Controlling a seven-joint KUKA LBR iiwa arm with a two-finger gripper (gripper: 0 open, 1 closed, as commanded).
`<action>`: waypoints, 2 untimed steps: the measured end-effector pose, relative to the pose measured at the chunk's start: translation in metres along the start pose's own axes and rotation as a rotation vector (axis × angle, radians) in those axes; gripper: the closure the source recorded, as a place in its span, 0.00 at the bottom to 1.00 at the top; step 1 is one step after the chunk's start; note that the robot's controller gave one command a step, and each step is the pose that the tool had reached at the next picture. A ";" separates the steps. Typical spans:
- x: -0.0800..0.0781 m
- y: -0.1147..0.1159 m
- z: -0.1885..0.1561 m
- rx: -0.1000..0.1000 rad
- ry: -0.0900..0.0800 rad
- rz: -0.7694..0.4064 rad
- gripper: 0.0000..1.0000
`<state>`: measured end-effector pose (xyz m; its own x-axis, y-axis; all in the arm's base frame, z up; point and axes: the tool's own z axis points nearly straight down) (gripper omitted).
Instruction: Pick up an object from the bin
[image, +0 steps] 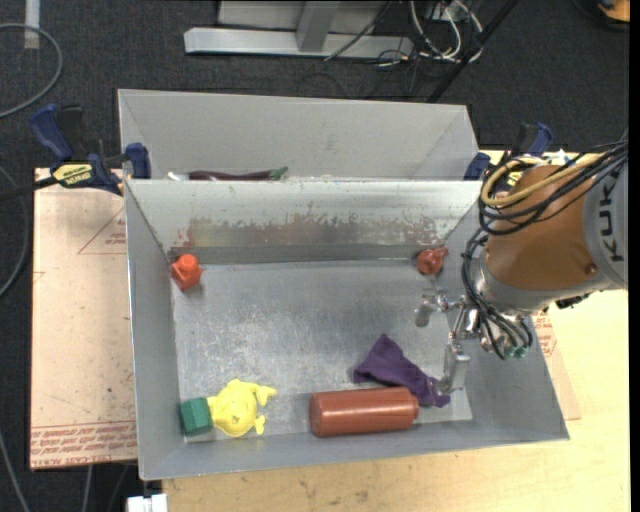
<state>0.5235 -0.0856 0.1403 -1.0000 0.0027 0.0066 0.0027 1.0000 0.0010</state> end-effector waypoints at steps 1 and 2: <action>-0.002 0.000 -0.004 0.001 -0.007 -0.002 0.00; 0.010 0.036 0.040 0.001 -0.008 -0.005 0.00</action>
Offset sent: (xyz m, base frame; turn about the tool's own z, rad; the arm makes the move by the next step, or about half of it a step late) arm -0.0165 0.0504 -0.0570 -0.0071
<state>0.5133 -0.0491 0.1003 -1.0000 -0.0021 -0.0010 -0.0021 1.0000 0.0002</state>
